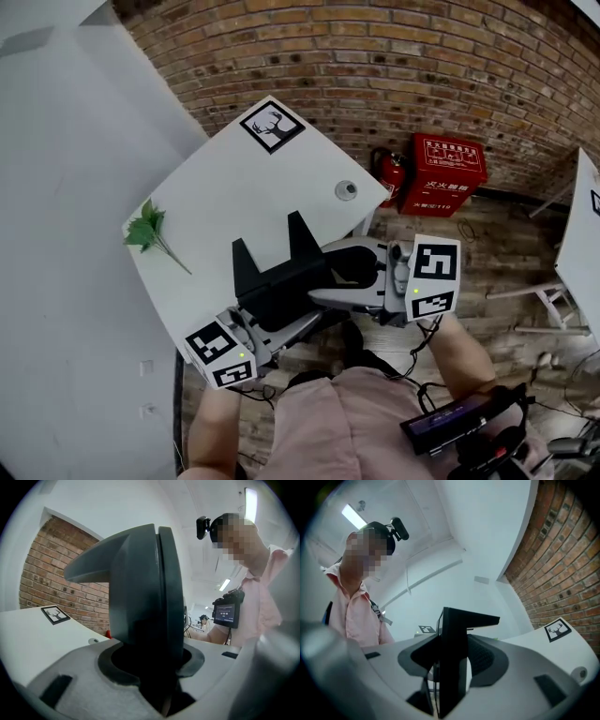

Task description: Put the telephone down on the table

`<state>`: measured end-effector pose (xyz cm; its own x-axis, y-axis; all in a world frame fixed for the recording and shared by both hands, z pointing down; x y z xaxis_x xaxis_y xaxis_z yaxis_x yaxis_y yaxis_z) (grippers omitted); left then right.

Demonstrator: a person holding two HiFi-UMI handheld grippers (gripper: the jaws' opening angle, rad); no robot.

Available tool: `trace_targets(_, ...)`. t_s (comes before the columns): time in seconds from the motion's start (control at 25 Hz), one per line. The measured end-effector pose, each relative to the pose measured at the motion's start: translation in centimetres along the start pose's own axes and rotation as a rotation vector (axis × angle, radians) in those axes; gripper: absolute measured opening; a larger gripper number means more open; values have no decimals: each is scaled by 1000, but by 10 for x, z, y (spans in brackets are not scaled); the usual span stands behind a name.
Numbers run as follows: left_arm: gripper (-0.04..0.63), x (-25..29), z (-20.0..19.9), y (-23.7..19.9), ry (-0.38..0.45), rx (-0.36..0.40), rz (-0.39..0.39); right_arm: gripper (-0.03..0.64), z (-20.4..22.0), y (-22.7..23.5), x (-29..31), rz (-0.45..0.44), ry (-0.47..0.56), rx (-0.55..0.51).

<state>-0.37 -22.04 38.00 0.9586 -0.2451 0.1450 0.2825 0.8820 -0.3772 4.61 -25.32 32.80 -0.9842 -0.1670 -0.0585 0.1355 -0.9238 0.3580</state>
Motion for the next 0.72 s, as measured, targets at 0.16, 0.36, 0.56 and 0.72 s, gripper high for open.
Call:
trace_targets(0.16,166,4,-16,-14,24,16,-42,189,-16,16,5,-48,-12,-22)
trace_targets(0.36,166,-4,-28,-33,36,30,-92,189,-27,32,22,-101,-31,-35)
trace_targets(0.56,166,-20,-31,-55,50,32,-124,189,-30,46,48,-135,-47,-37)
trace_targets(0.72,166,-33,-29,-78,66,16,-134,189,-26,63,71,-147,-71,-31)
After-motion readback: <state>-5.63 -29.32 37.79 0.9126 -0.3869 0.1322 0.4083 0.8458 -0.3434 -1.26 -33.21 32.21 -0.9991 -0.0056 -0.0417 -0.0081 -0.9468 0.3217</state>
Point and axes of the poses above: the fingertips, and each gripper's own axes: x forward along the fingers, y to its right, z out of its underside, the point moved 3 cm from there along -x, backward along the fingers, and after that the axes turned 8 degrees about z, right-handed, at the moved point
